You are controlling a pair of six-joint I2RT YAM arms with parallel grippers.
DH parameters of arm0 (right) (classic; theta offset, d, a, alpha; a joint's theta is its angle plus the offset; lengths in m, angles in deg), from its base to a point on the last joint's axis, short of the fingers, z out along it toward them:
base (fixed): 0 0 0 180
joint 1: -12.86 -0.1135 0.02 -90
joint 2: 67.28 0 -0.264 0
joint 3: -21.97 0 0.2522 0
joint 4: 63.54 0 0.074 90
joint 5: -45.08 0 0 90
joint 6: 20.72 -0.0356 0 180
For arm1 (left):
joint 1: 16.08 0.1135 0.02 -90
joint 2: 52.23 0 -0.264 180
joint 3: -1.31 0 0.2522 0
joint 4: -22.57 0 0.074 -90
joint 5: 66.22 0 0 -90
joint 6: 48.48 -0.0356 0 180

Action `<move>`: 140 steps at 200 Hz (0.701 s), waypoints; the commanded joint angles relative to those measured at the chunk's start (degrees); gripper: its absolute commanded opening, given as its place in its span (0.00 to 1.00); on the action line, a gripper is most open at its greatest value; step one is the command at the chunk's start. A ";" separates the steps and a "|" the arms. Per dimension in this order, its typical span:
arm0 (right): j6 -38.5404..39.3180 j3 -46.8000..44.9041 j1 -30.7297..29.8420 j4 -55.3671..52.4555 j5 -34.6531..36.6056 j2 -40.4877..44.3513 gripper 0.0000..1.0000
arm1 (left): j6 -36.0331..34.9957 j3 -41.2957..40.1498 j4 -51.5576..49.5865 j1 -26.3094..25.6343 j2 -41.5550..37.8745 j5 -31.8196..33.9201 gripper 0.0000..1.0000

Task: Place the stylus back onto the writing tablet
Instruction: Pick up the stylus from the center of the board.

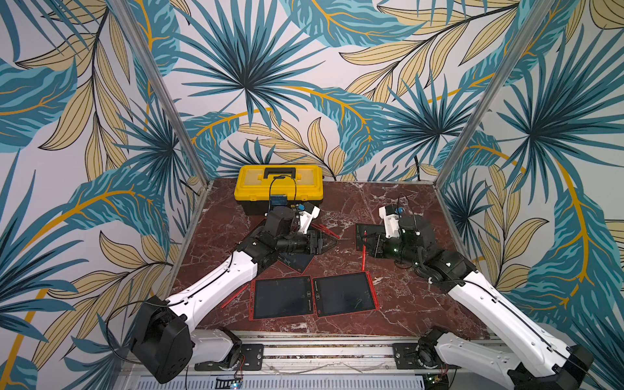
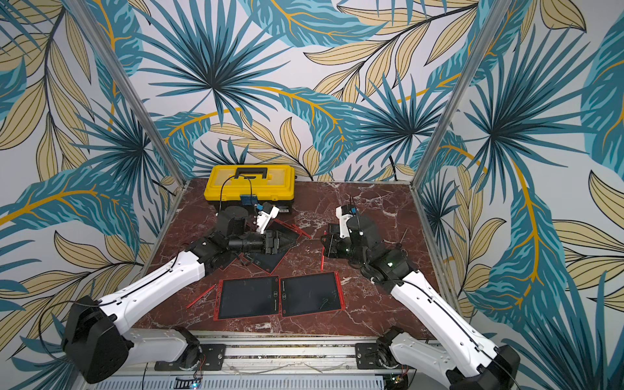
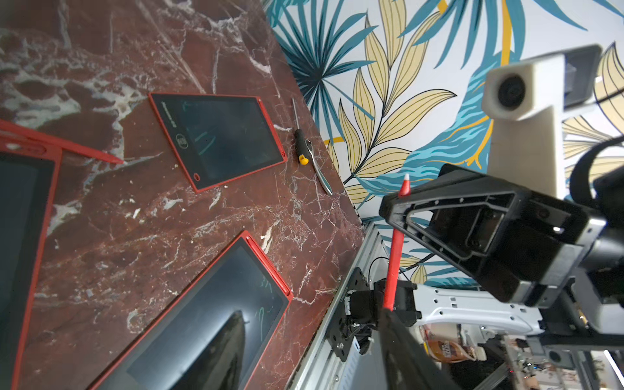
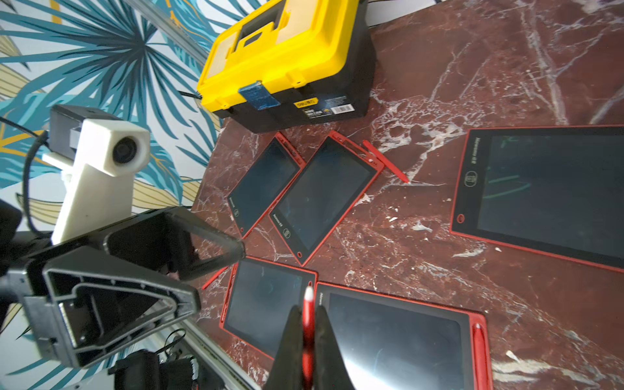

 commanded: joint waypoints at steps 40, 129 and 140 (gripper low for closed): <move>-0.51 1.92 0.17 4.70 -12.64 -0.77 0.00 | 2.17 -1.43 8.13 -0.76 -2.81 -6.61 0.89; -6.93 0.97 0.15 19.79 -17.03 -1.42 0.00 | 12.18 -3.39 19.91 -2.69 0.00 -13.85 0.62; -7.86 0.96 0.10 21.75 -17.83 -1.89 0.00 | 13.70 -3.84 22.33 -3.11 0.33 -14.24 0.58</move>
